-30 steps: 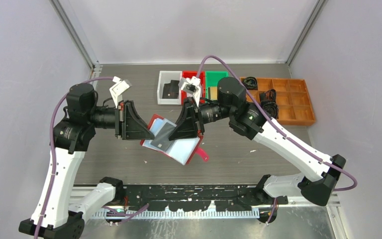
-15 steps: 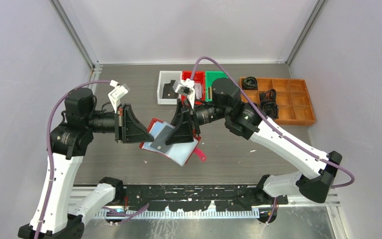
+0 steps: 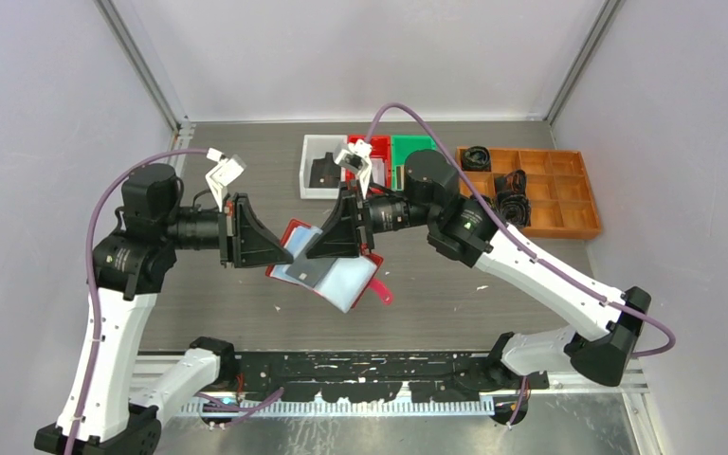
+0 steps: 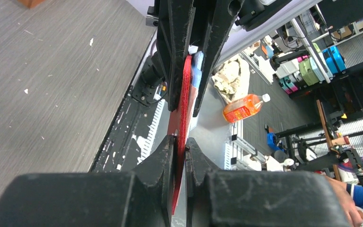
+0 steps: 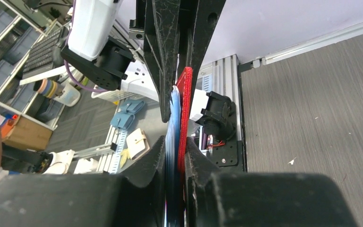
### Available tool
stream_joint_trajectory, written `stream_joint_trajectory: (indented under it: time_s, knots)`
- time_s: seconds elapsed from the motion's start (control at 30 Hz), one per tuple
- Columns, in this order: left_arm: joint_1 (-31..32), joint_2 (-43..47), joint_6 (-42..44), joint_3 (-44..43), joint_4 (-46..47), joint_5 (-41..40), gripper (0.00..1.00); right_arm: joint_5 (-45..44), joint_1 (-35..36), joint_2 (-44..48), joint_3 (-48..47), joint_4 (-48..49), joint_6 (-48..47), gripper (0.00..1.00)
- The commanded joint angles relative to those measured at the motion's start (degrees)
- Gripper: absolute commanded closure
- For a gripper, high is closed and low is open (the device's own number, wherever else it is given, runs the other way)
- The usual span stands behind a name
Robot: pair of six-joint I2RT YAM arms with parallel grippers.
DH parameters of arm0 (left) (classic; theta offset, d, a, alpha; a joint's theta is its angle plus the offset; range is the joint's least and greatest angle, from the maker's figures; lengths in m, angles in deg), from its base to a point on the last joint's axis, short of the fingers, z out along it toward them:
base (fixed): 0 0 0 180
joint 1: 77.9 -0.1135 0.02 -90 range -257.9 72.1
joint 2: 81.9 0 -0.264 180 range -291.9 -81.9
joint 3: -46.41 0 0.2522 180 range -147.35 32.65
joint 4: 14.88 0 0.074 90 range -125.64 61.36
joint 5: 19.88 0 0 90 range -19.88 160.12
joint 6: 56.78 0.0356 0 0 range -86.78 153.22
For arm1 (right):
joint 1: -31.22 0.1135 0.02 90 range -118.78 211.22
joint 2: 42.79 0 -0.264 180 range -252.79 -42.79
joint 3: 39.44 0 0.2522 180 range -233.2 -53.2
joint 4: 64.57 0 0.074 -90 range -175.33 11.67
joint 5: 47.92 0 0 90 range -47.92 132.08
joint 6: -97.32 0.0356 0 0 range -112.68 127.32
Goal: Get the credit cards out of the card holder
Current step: Remove the credit card from the card holder.
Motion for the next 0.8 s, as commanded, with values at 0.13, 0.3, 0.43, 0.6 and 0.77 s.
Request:
stream_joint_trajectory:
  time_s: [0.13,0.3,0.43,0.6,0.77]
  knots:
    - [-0.1,0.4,-8.9,0.6,8.0,4.3,0.9,-0.1,0.4,6.0,4.9,5.3,-3.4,0.91]
    - [-0.1,0.6,-9.3,2.0,8.8,4.6,0.8,1.9,0.9,5.6,4.0,5.9,-3.7,0.91]
    - [-0.1,0.6,-5.6,2.0,6.2,4.0,0.83,3.1,2.0,4.4,2.0,5.3,-4.9,0.91]
    - [-0.1,-0.2,6.2,-0.3,-5.3,2.0,0.69,3.1,2.7,2.8,-0.8,3.7,-6.1,0.93]
    - [-0.1,-1.6,14.6,-2.6,-15.2,2.0,0.55,3.4,3.2,1.6,-2.5,2.0,-7.1,0.93]
